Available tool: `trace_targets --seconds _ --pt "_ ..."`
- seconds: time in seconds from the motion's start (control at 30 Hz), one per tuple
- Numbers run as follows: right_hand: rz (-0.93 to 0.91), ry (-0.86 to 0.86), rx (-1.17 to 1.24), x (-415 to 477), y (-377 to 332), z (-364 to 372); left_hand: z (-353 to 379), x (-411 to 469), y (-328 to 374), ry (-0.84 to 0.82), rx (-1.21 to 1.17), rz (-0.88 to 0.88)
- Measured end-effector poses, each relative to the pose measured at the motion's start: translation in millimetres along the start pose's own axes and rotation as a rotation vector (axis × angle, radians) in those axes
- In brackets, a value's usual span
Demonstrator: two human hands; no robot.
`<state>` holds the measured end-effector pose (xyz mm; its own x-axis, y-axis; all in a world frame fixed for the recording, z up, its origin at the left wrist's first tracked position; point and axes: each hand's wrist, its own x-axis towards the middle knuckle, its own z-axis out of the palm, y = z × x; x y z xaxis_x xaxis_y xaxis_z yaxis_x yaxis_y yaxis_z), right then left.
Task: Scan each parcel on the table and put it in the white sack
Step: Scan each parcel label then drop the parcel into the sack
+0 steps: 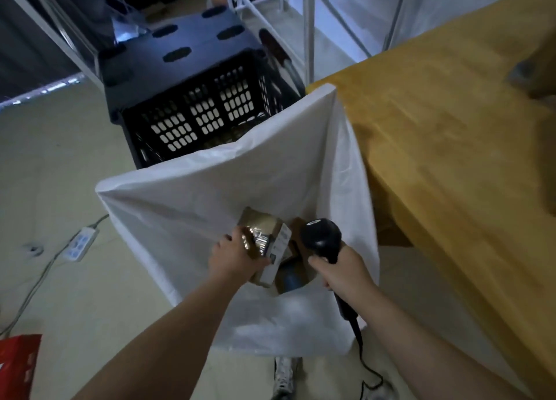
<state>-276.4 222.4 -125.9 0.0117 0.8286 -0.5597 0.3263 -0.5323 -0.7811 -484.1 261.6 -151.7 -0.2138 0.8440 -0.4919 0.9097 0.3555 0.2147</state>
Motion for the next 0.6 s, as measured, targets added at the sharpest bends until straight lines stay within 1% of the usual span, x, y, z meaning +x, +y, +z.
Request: trace_targets --seconds 0.17,0.3,0.37,0.5,0.6 --pt "0.077 -0.001 -0.069 64 22 41 64 75 -12 -0.07 0.221 0.08" --pt "0.12 -0.017 -0.116 108 51 66 114 127 -30 -0.162 0.405 -0.004" --pt "0.146 -0.012 -0.142 128 63 75 136 149 -41 -0.164 0.41 -0.031" --pt "0.143 -0.001 -0.164 157 80 91 169 175 -58 -0.136 0.432 -0.024" --pt "0.12 0.017 -0.23 171 87 98 186 192 -67 -0.182 0.424 -0.044"
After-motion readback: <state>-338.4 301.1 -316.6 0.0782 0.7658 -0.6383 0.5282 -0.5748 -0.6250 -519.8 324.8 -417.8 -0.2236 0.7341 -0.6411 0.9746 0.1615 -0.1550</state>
